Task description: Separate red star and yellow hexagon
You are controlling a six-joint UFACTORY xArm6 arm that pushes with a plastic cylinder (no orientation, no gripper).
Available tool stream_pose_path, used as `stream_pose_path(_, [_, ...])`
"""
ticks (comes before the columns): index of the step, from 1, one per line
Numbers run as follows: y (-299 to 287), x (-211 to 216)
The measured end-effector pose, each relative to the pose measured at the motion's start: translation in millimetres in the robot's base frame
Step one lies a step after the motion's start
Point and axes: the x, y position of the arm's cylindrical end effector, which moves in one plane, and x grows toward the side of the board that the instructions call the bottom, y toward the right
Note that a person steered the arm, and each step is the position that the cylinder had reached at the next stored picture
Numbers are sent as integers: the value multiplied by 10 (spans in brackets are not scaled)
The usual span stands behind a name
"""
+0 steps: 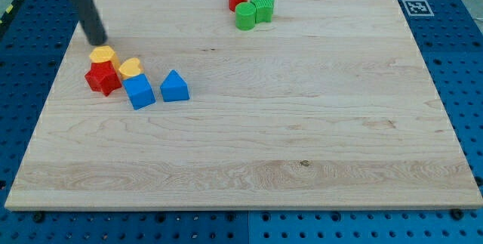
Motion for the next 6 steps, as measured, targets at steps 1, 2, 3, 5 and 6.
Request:
stream_pose_path(1, [-141, 64])
stream_pose_path(2, [-236, 438])
stream_pose_path(3, [-237, 643])
stream_pose_path(5, [280, 652])
stream_pose_path(6, [655, 652])
